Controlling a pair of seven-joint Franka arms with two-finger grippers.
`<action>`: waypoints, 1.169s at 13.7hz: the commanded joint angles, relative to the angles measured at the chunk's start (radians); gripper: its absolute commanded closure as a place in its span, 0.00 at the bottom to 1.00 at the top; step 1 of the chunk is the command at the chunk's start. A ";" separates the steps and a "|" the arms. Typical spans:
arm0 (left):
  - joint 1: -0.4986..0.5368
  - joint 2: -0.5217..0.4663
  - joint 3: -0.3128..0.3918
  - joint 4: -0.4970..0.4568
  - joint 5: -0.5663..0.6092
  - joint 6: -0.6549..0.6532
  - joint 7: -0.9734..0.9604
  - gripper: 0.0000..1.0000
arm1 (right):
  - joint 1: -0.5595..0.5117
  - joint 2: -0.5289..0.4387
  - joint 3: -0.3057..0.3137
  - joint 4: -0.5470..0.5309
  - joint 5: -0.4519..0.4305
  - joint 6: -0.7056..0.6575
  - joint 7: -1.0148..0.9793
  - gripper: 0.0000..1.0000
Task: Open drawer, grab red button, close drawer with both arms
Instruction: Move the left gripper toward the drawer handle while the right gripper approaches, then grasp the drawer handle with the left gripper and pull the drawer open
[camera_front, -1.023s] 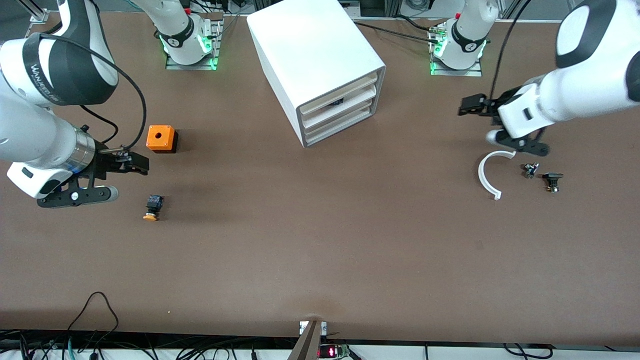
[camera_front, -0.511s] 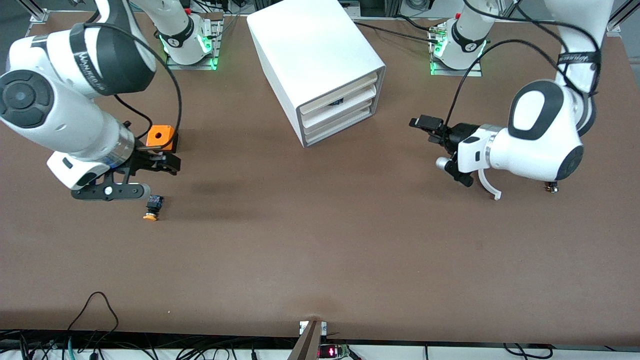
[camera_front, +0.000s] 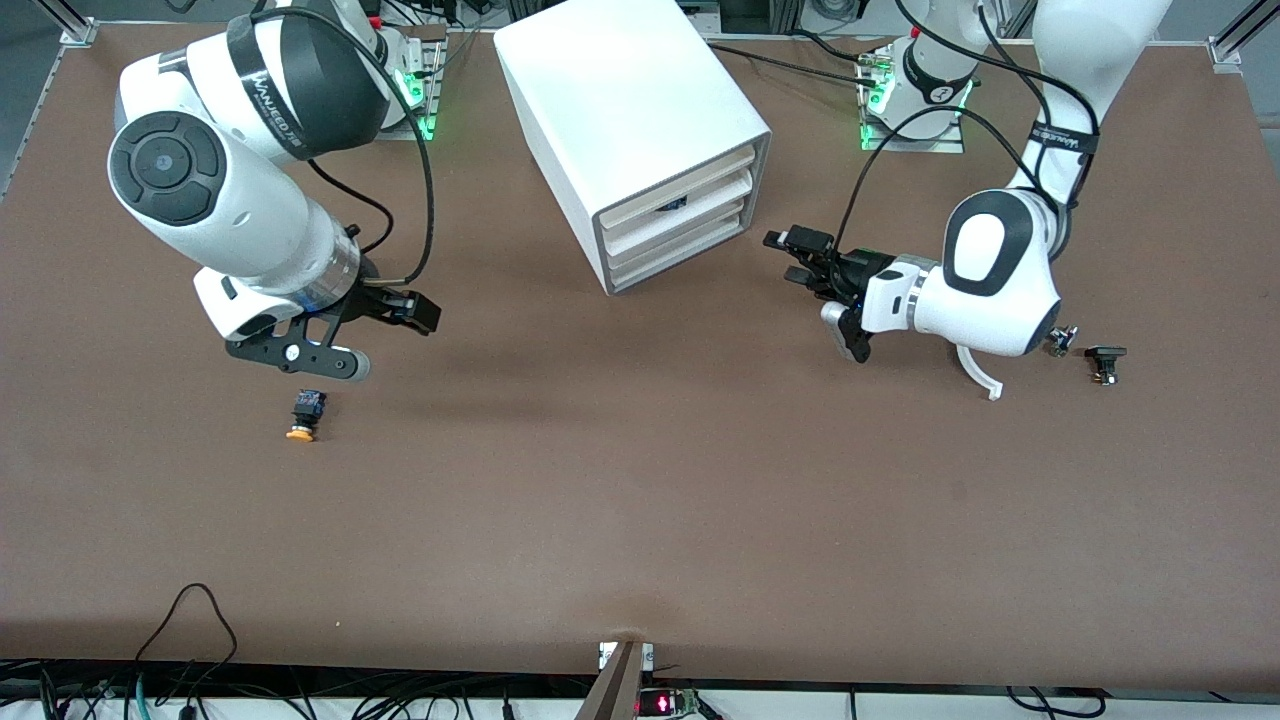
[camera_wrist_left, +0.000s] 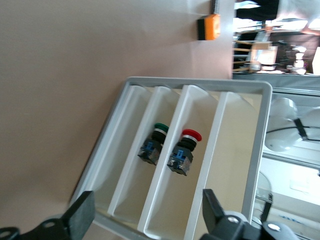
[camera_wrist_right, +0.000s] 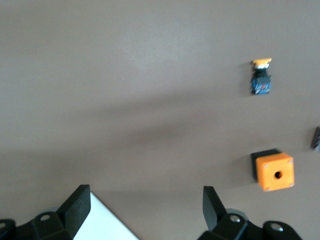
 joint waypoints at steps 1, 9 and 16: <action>0.003 -0.028 -0.009 -0.139 -0.133 0.050 0.187 0.11 | 0.026 0.028 -0.003 0.037 0.064 -0.005 0.163 0.01; -0.012 0.022 -0.104 -0.268 -0.345 0.129 0.378 0.29 | 0.103 0.047 -0.003 0.029 0.191 0.045 0.344 0.01; -0.015 0.055 -0.147 -0.302 -0.380 0.121 0.437 0.46 | 0.139 0.071 -0.003 0.039 0.244 0.142 0.517 0.01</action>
